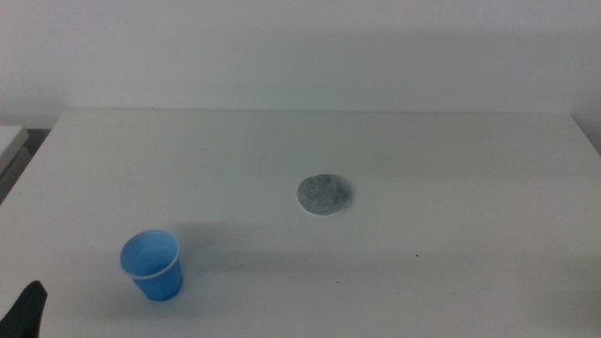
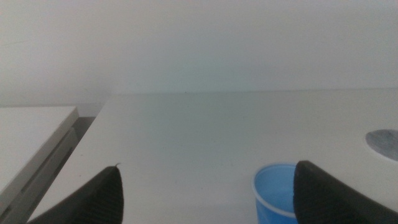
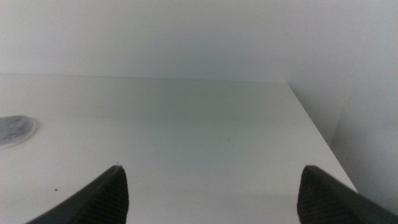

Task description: Place an empty cup on a cup mat.

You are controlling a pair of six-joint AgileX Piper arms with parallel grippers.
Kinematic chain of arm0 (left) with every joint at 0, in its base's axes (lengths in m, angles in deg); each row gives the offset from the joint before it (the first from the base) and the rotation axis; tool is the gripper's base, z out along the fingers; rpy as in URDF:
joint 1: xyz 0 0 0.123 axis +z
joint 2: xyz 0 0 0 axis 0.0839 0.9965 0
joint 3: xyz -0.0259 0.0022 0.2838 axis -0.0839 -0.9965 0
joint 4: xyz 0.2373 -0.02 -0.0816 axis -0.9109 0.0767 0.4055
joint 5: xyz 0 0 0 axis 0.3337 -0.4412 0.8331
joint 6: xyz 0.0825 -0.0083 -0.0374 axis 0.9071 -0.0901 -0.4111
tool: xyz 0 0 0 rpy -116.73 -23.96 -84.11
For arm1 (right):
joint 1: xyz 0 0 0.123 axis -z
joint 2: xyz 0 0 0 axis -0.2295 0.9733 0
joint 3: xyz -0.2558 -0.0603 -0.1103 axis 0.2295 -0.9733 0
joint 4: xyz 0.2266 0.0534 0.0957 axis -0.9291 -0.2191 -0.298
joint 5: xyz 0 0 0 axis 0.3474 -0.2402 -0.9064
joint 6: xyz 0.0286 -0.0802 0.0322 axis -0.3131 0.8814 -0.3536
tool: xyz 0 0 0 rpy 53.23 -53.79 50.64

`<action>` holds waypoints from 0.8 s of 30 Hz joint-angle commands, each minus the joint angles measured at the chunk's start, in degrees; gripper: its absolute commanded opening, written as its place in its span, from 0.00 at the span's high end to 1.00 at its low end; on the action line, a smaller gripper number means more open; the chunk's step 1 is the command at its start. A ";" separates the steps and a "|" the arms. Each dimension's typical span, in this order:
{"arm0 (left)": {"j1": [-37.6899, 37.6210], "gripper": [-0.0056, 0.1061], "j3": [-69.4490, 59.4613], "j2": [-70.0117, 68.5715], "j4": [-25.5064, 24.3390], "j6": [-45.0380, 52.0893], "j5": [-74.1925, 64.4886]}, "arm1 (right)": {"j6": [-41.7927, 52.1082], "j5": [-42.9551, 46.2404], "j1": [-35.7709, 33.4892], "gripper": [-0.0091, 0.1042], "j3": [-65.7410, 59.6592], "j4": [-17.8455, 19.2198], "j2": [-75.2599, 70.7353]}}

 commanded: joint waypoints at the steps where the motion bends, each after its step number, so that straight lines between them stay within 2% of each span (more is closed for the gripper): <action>1: -0.12 0.11 1.53 0.78 -0.02 -0.56 -0.57 | 0.23 0.38 -0.09 0.10 -0.19 0.31 -0.28; 9: -0.12 0.11 31.82 27.56 -2.20 -0.41 -25.43 | 0.23 0.38 -0.09 0.10 -0.19 0.31 -0.28; 15: -0.12 0.11 47.70 45.33 -2.02 -6.39 -47.43 | 0.23 0.38 -0.09 0.10 -0.19 0.31 -0.28; 17: -0.12 0.11 50.16 51.15 -2.02 -6.05 -49.82 | 0.23 0.38 -0.09 0.10 -0.19 0.31 -0.28; 19: -0.12 0.11 51.15 56.88 -1.13 -2.94 -46.79 | 0.23 0.38 -0.09 0.10 -0.19 0.31 -0.28; 24: -0.12 0.11 52.73 70.16 0.89 -2.11 -43.26 | 0.23 0.38 -0.09 0.10 -0.19 0.31 -0.28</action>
